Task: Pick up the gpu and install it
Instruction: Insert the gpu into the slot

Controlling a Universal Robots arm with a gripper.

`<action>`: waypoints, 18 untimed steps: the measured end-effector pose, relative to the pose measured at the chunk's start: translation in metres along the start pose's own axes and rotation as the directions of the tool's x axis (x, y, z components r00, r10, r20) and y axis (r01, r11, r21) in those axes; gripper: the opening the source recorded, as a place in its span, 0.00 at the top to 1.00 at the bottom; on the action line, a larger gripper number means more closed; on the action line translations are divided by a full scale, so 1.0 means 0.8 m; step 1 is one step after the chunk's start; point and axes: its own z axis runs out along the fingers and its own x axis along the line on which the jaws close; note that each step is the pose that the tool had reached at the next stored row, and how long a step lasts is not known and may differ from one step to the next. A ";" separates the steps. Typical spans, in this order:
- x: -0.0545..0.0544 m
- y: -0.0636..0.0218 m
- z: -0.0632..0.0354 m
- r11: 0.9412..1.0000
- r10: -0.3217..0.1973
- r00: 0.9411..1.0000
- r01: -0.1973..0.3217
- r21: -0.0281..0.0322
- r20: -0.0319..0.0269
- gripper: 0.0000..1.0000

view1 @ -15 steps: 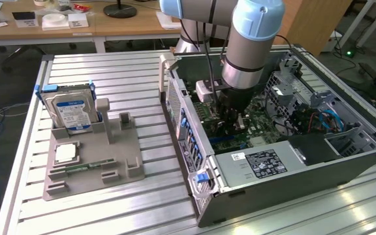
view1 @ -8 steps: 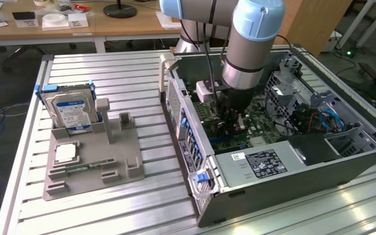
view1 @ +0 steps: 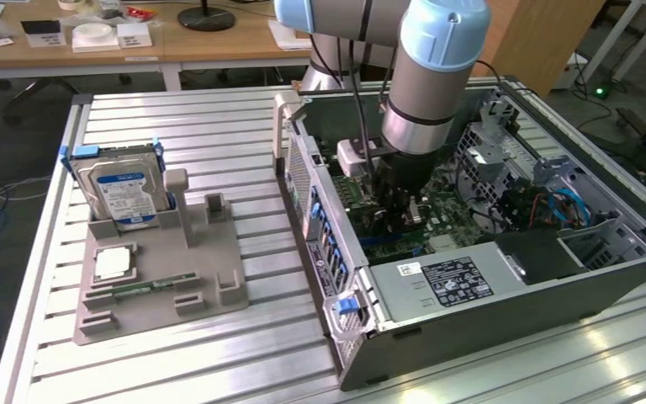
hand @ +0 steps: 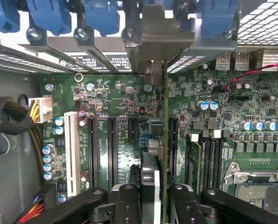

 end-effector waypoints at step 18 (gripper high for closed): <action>0.000 0.000 0.009 1.000 0.000 1.000 0.000 -0.001 0.000 0.72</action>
